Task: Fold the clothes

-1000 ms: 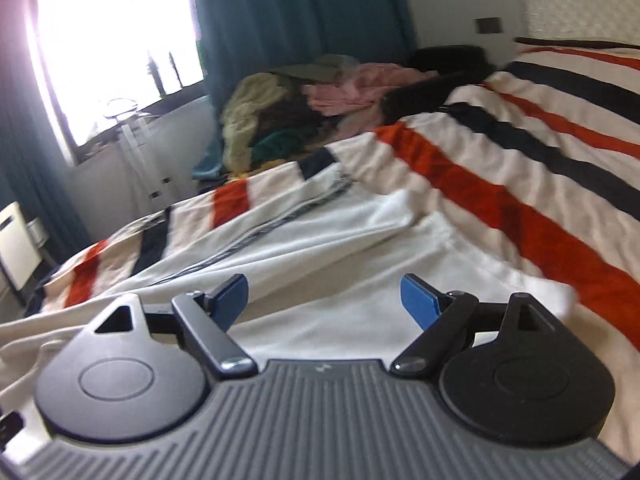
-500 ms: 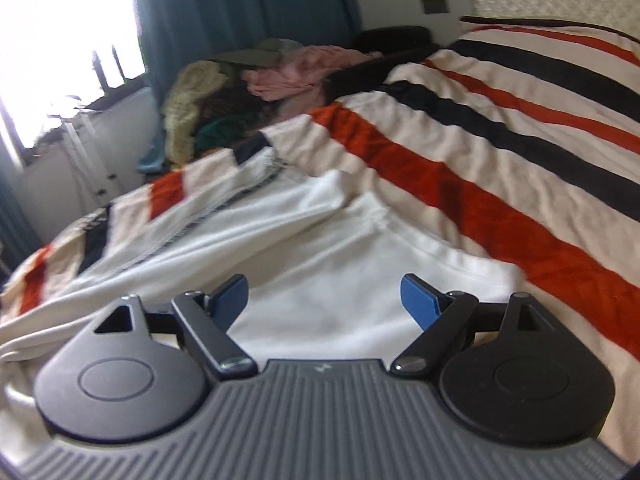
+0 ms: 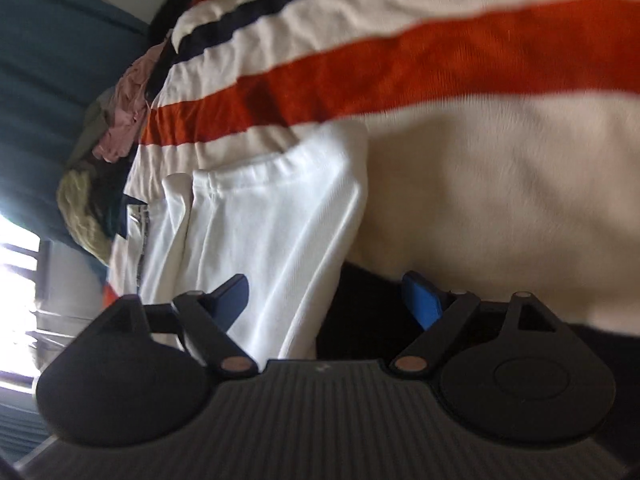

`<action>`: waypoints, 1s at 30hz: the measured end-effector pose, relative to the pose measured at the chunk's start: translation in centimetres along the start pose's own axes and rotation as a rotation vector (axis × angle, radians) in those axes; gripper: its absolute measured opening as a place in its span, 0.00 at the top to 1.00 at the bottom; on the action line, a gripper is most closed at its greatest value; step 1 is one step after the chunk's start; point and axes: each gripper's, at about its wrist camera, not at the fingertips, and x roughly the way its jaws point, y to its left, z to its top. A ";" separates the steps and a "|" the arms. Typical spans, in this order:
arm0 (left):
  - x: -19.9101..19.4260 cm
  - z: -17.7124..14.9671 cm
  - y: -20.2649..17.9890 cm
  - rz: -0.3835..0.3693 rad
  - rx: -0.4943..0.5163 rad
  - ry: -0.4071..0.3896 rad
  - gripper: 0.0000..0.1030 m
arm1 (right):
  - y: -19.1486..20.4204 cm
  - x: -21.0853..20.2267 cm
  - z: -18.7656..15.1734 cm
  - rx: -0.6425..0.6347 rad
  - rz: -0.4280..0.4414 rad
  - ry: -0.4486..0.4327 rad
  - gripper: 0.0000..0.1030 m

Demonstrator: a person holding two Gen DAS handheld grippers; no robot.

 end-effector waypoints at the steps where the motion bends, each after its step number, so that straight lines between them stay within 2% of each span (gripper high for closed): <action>1: -0.1 0.6 2.1 0.023 -0.078 0.021 0.04 | 0.0 0.2 0.1 0.011 0.022 -0.003 0.19; 4: -0.6 1.8 9.1 0.082 -0.327 0.082 0.04 | -0.1 0.8 0.3 0.066 0.110 -0.014 0.31; 5: -0.9 2.0 11.4 0.117 -0.404 0.094 0.04 | 0.0 1.1 0.5 0.068 0.109 -0.015 0.34; 8: -2.1 1.5 17.6 0.204 -0.583 0.086 0.04 | 0.3 2.2 1.2 0.048 0.073 -0.024 0.50; 10: -3.1 0.4 21.0 0.219 -0.713 0.052 0.04 | 0.2 2.6 1.9 0.044 0.048 -0.041 0.69; 11: -3.4 -0.4 22.3 0.222 -0.774 0.042 0.04 | 0.0 2.6 2.2 0.050 0.046 -0.053 0.76; 12: -3.4 -0.9 23.2 0.210 -0.819 0.042 0.06 | -0.3 2.6 2.5 0.059 0.053 -0.066 0.86; 13: -3.3 -1.3 23.9 0.193 -0.858 0.045 0.06 | -0.5 2.6 2.8 0.069 0.065 -0.079 0.92; 16: -2.8 -1.2 24.1 0.103 -0.875 0.014 0.06 | -0.2 2.5 3.2 0.062 0.134 -0.132 0.94; 17: -2.6 -1.2 24.0 0.072 -0.877 0.003 0.10 | 0.2 2.3 3.2 0.043 0.150 -0.150 0.94; 19: -2.1 -1.6 24.4 0.035 -0.918 0.015 0.12 | 1.4 1.8 3.1 -0.032 0.158 -0.178 0.94; 22: -1.2 -2.4 24.9 -0.014 -0.988 0.043 0.23 | 2.2 1.4 3.2 -0.066 0.192 -0.207 0.94; 25: -0.3 -2.7 24.7 -0.027 -0.975 0.073 0.37 | 2.4 1.3 3.3 -0.087 0.181 -0.202 0.94; 26: -0.2 -2.7 24.6 -0.024 -0.960 0.081 0.47 | 2.4 1.3 3.4 -0.097 0.163 -0.196 0.94; 27: 0.2 -2.6 24.3 -0.014 -0.927 0.090 0.54 | 2.4 1.3 3.4 -0.098 0.144 -0.189 0.94; 28: 0.3 -2.6 24.0 -0.001 -0.884 0.095 0.56 | 2.3 1.2 3.4 -0.095 0.135 -0.184 0.94; 30: 0.5 -2.5 23.3 0.027 -0.796 0.101 0.74 | 1.8 0.8 3.4 -0.078 0.147 -0.182 0.94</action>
